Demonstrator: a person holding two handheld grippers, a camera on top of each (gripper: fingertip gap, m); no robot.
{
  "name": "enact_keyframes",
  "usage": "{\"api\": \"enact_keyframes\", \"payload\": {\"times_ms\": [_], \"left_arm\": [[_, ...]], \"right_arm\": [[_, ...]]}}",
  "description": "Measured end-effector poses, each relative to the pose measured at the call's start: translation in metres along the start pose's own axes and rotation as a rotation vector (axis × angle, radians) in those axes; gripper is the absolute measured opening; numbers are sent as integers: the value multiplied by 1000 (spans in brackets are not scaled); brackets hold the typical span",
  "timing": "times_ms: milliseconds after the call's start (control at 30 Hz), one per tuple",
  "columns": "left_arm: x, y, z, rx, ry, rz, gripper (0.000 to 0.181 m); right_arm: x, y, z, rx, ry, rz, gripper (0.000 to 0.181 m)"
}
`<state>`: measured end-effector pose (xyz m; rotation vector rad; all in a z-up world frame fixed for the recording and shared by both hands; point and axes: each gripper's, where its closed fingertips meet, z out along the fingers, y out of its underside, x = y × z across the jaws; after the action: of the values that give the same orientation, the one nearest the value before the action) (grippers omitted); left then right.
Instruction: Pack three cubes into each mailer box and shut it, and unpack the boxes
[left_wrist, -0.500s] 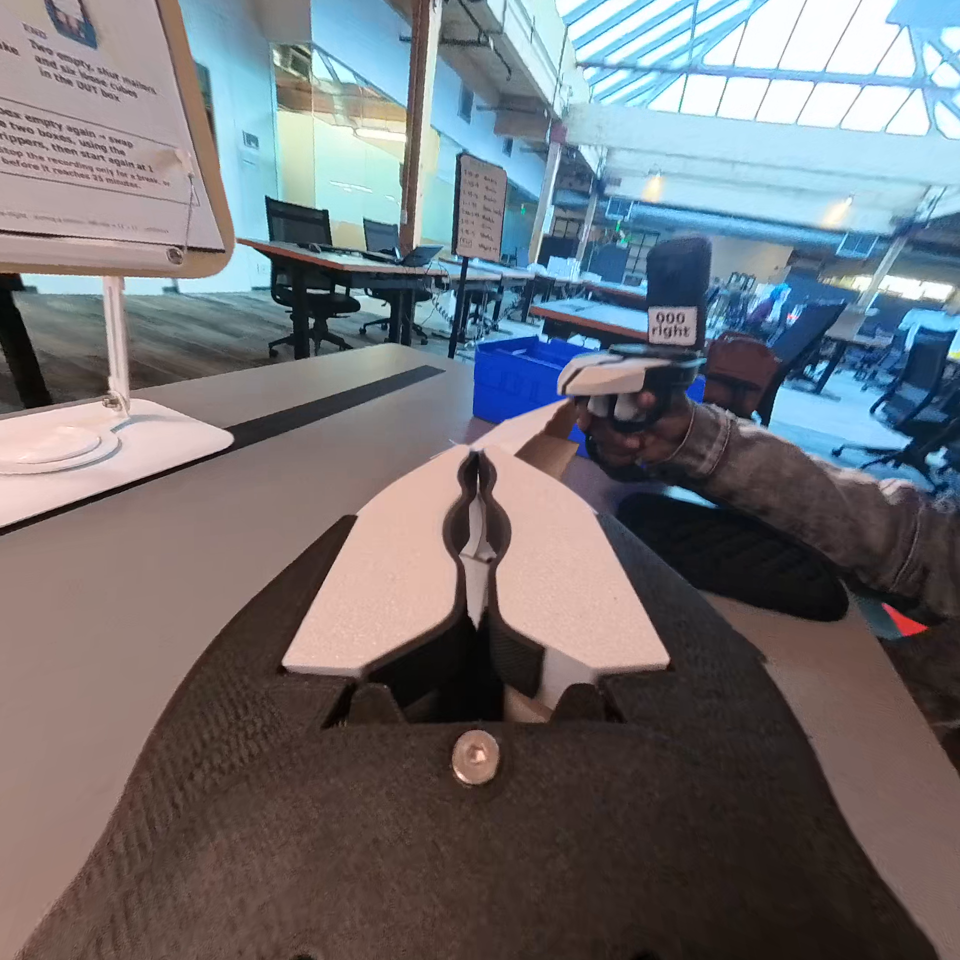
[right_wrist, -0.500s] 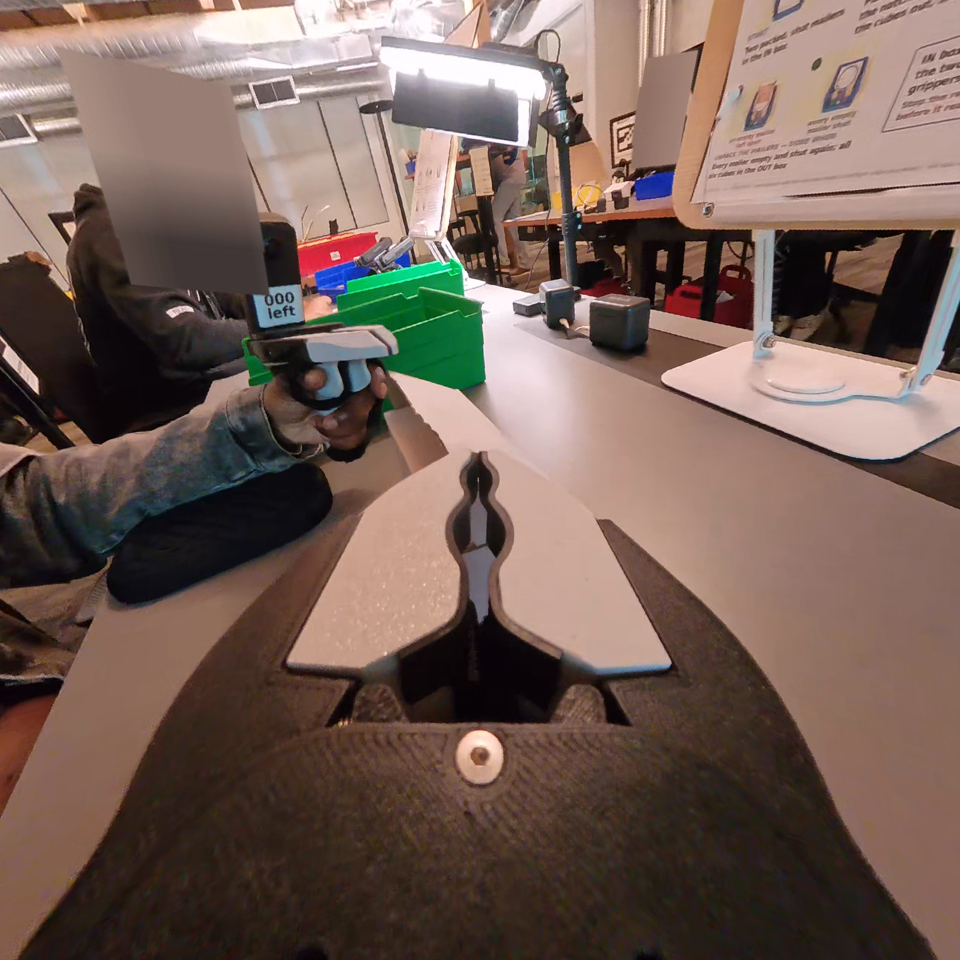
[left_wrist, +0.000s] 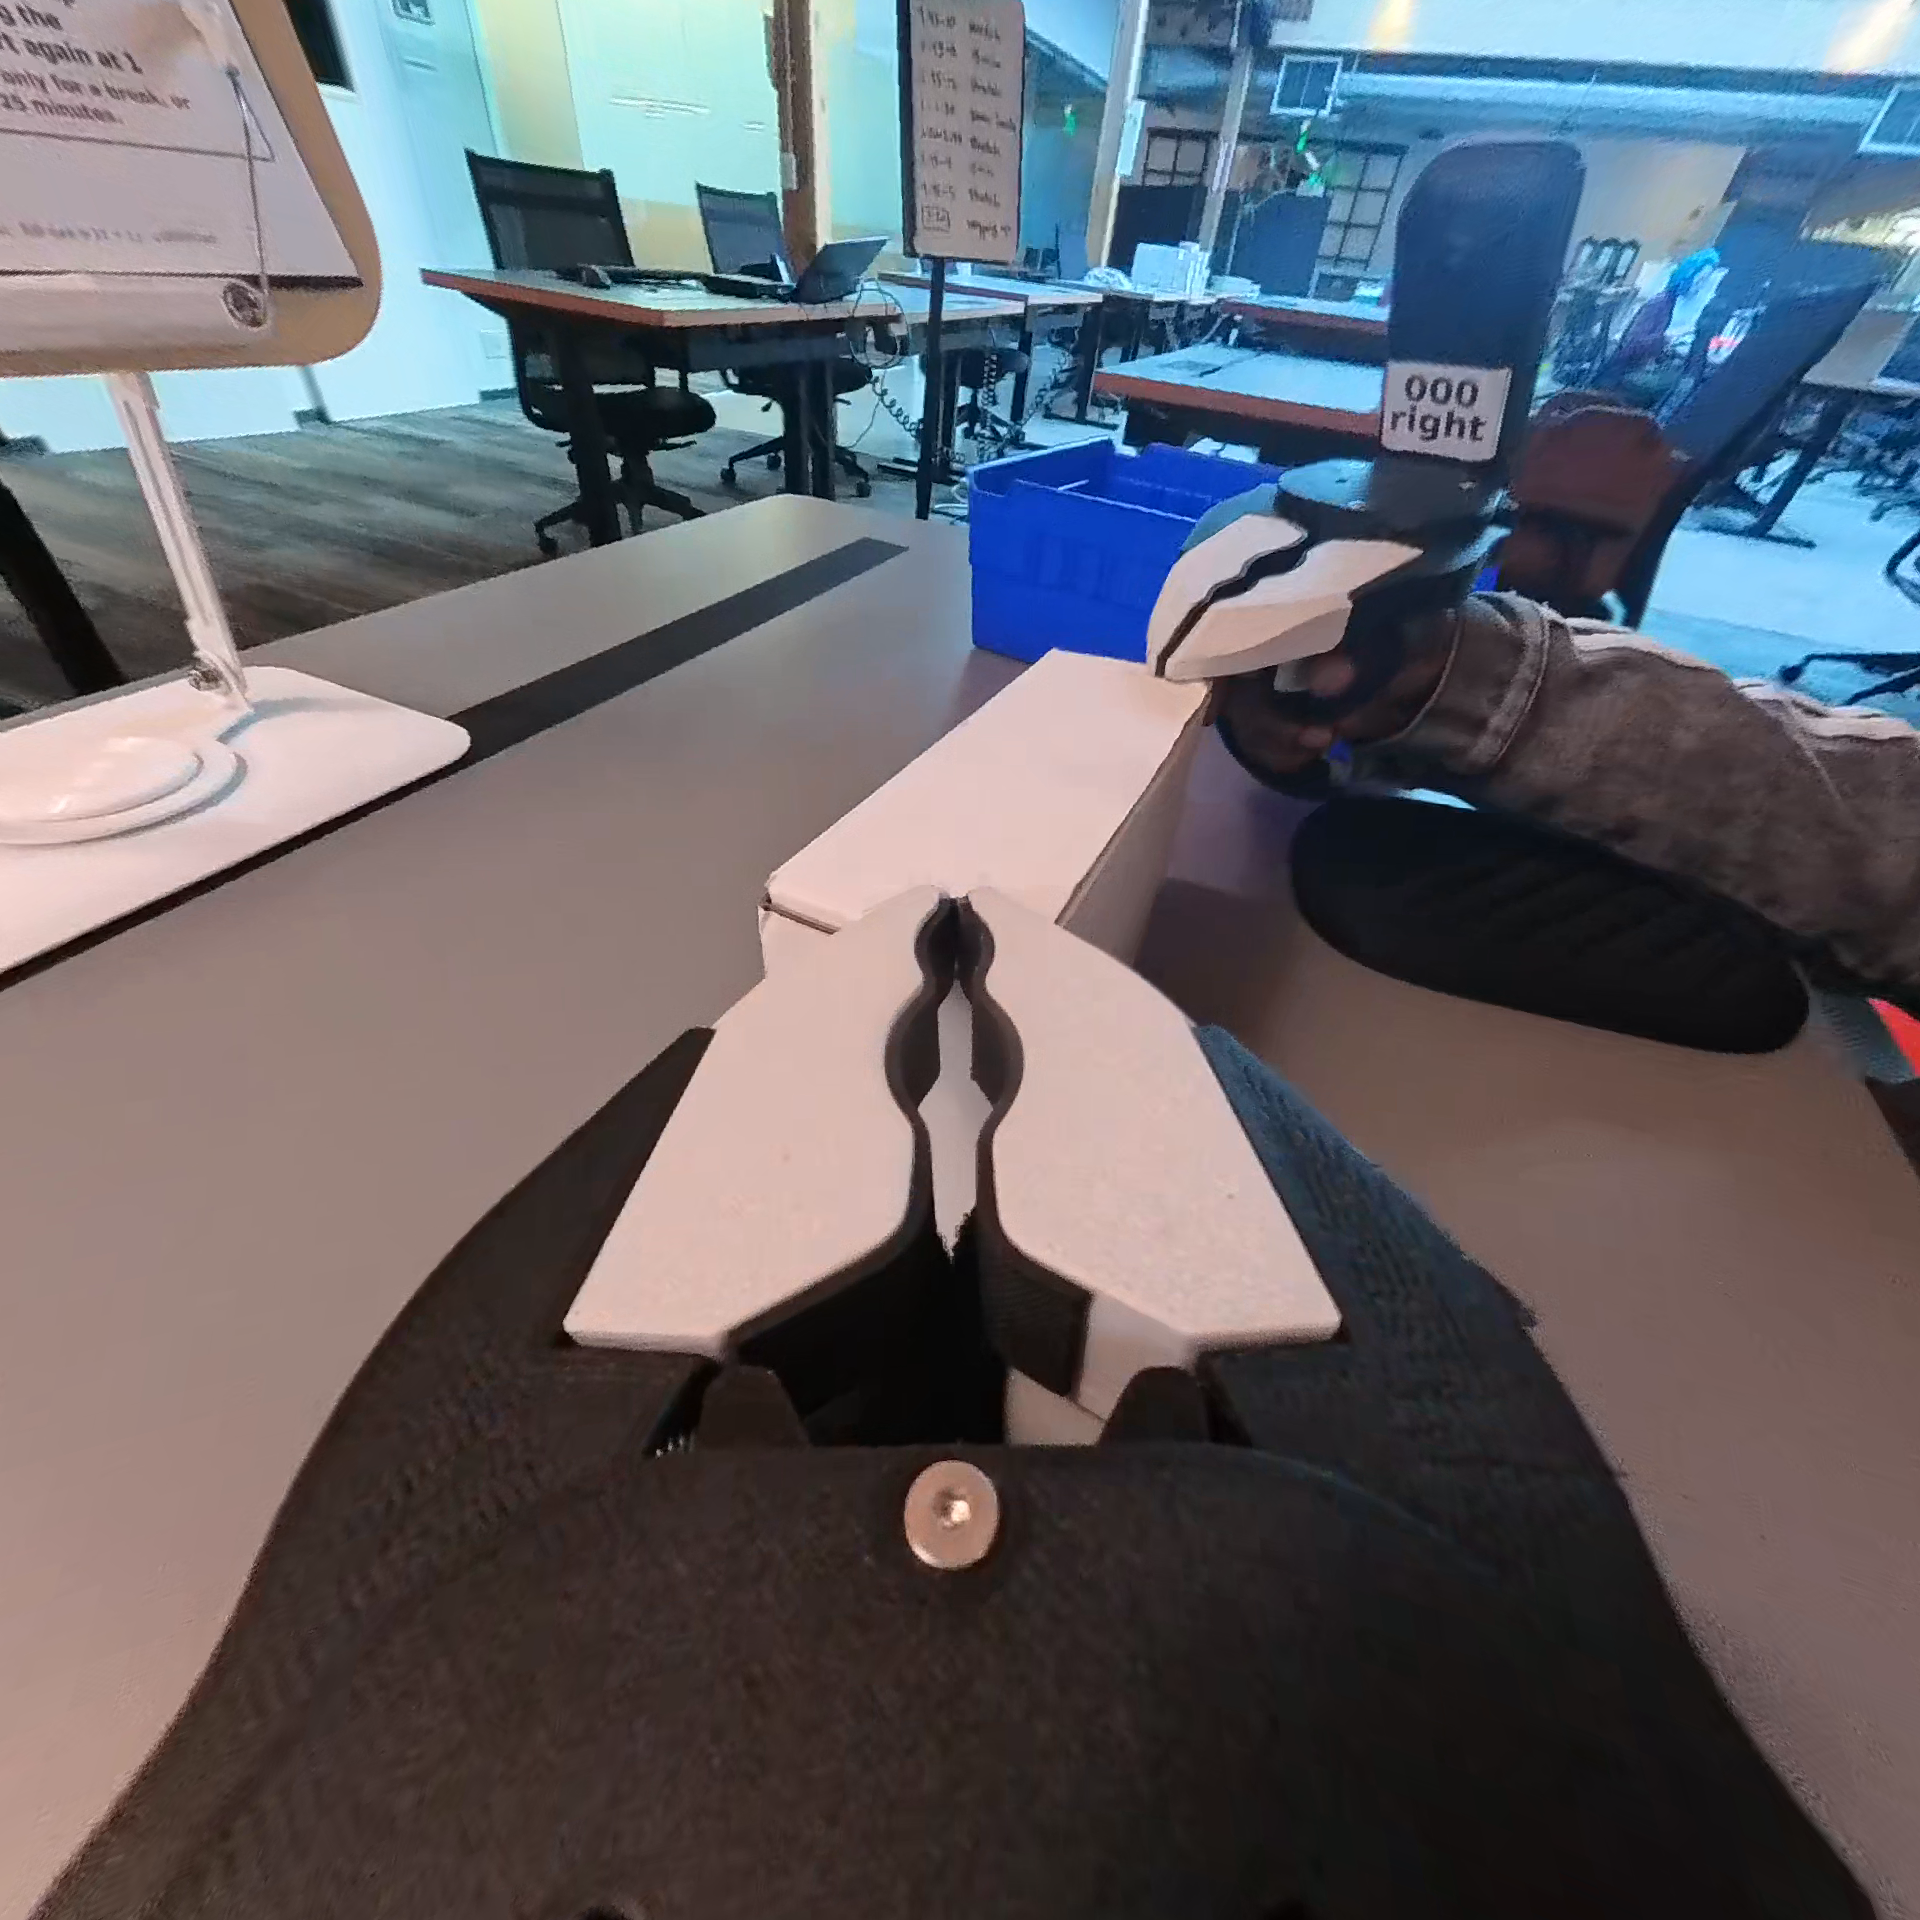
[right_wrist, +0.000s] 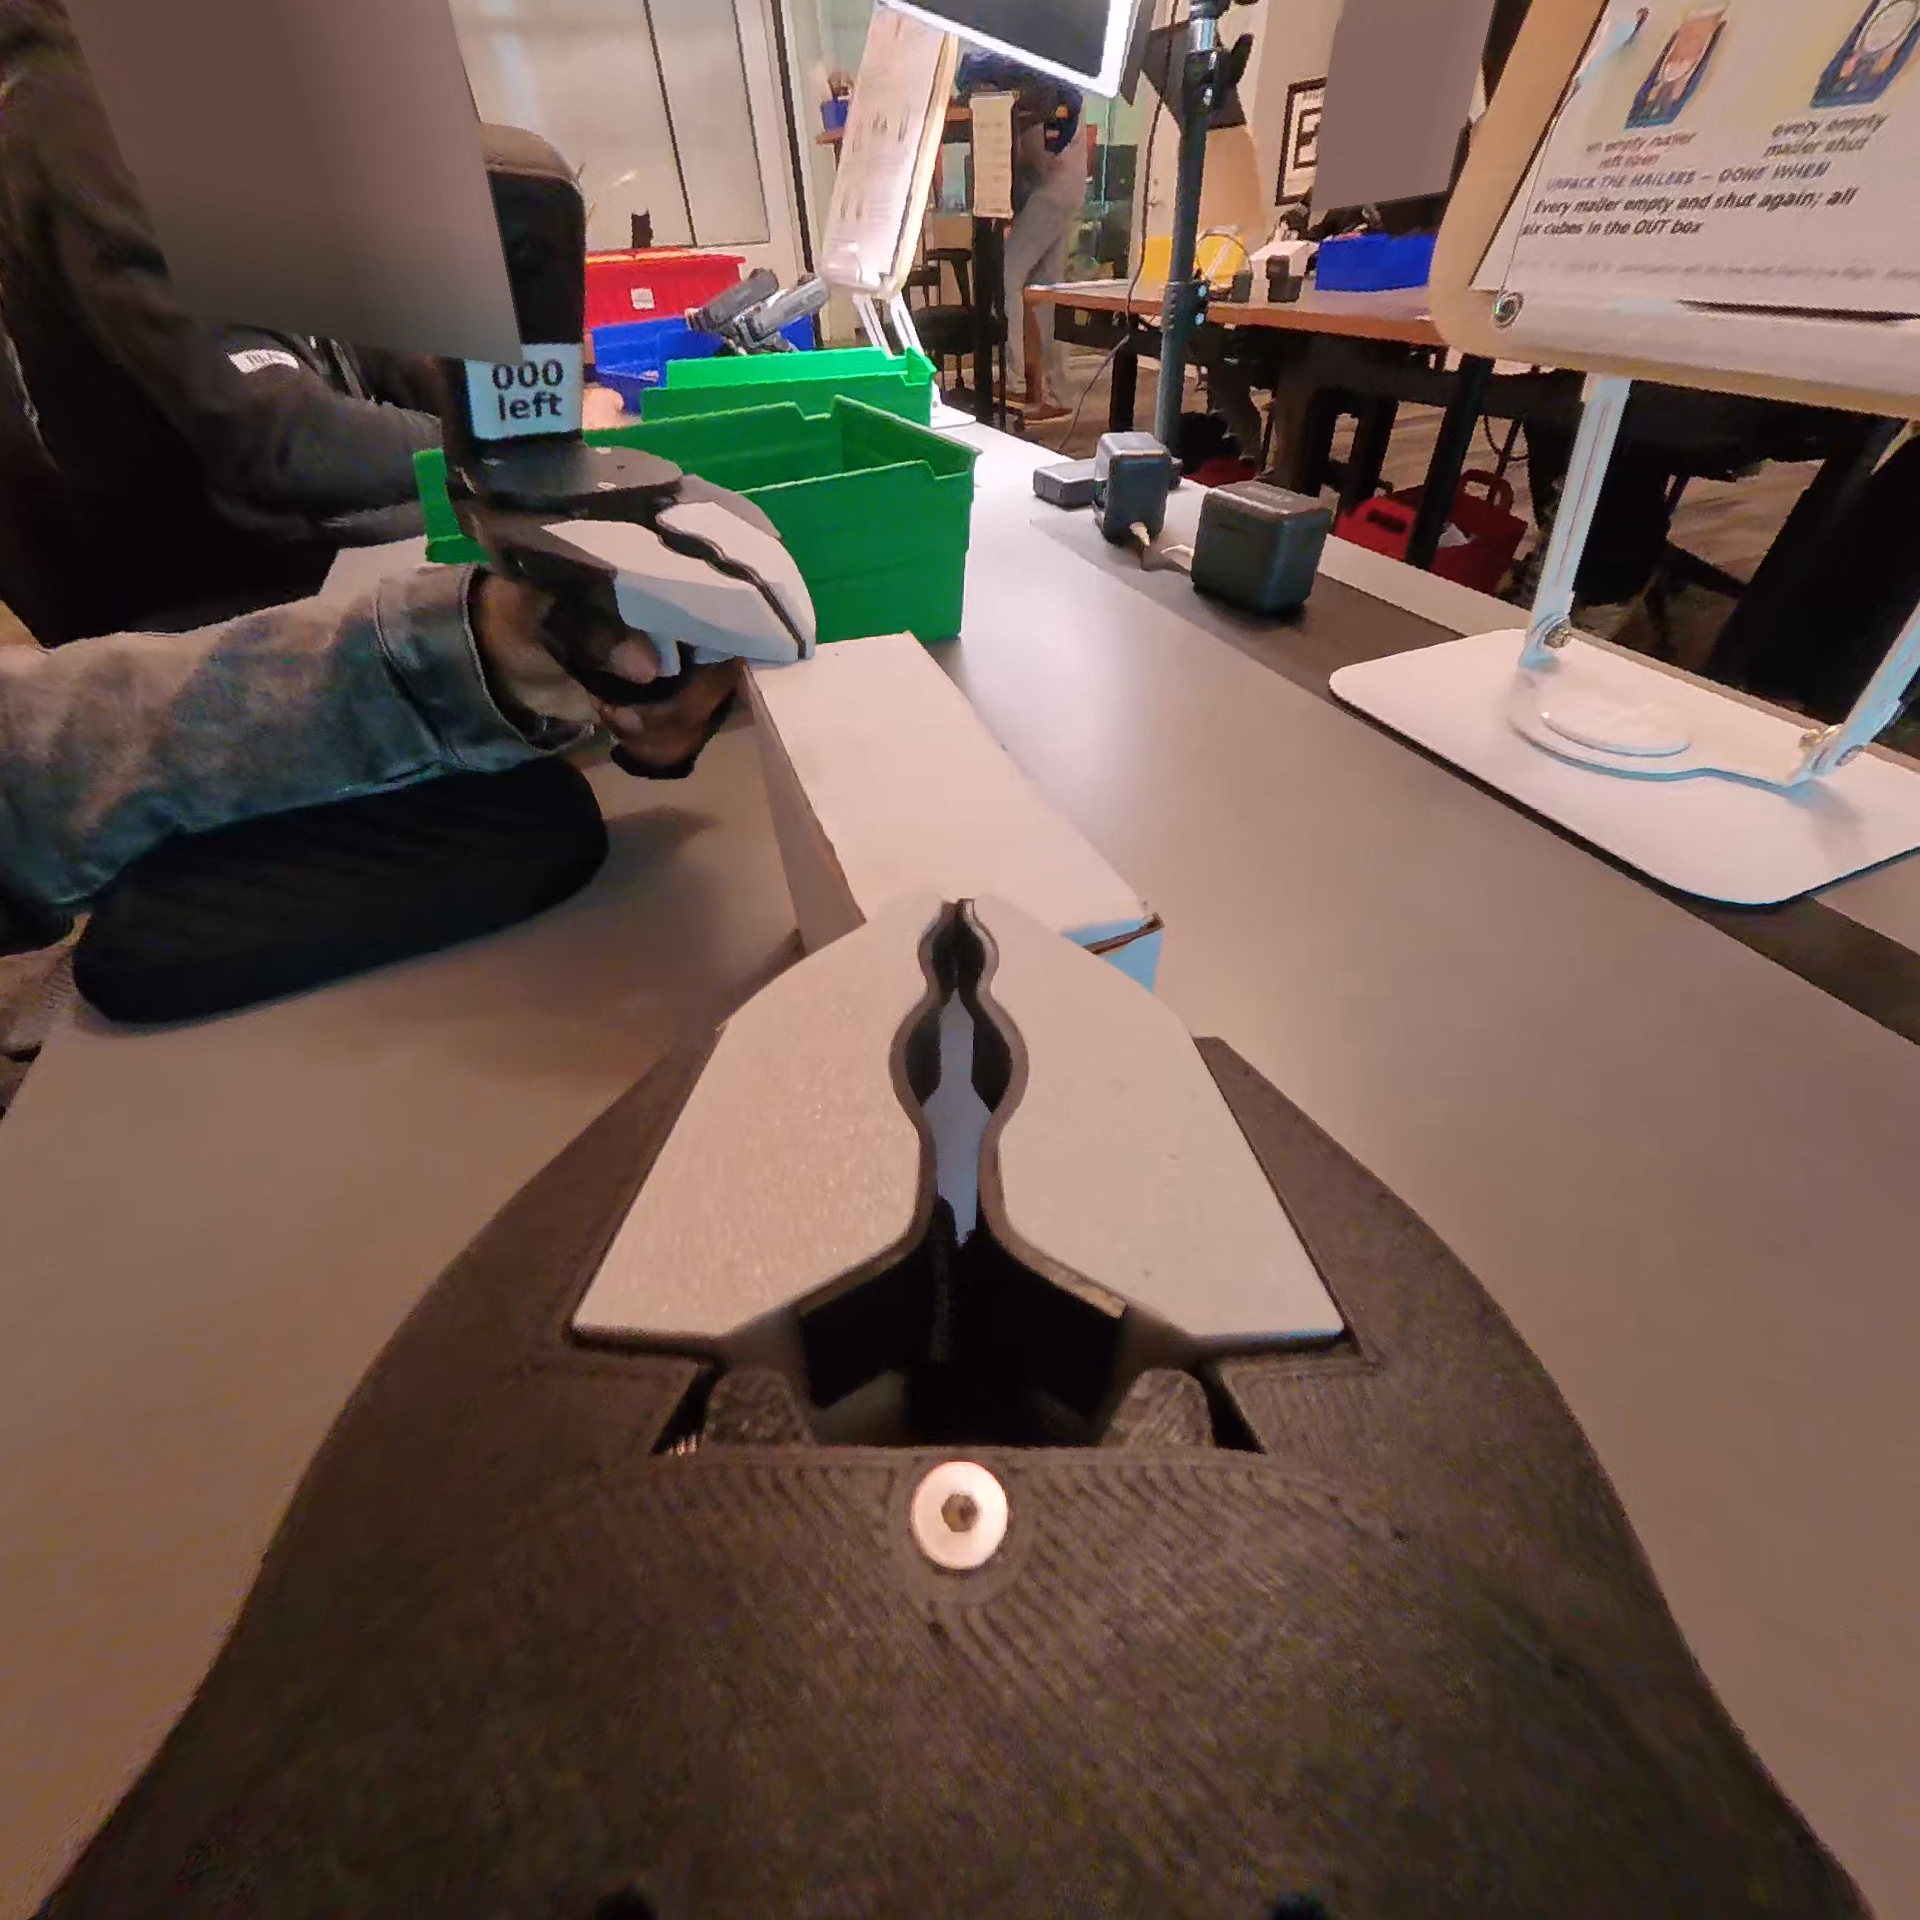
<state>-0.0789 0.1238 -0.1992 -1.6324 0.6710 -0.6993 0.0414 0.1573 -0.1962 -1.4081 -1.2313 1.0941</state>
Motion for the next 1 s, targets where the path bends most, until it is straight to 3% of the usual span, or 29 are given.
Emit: {"api": "enact_keyframes", "payload": {"times_ms": [433,467,533,600,667,733,800,900,1000], "left_arm": [[1,0,-1,17,-11,3,0],[1,-1,-2,38,1,-16,7],[0,-9,-6,99,23,-121,47],[-8,-24,-13,201,37,-289,59],[-23,-29,-19,267,22,-496,64],[-28,-20,-16,247,52,-649,68],[-31,1,-7,144,38,-728,68],[-28,21,2,36,12,-756,68],[-22,21,5,7,21,-740,63]], "right_arm": [[0,1,0,27,30,-84,0],[0,1,0,44,34,-84,0],[3,-6,-3,100,17,22,21],[18,-25,-14,235,12,272,29],[32,-34,-25,329,-30,513,61],[43,-20,-24,284,-18,661,65],[45,-3,-16,205,-2,726,66],[32,14,-3,75,-45,771,69],[23,19,3,23,-70,778,61]]}}
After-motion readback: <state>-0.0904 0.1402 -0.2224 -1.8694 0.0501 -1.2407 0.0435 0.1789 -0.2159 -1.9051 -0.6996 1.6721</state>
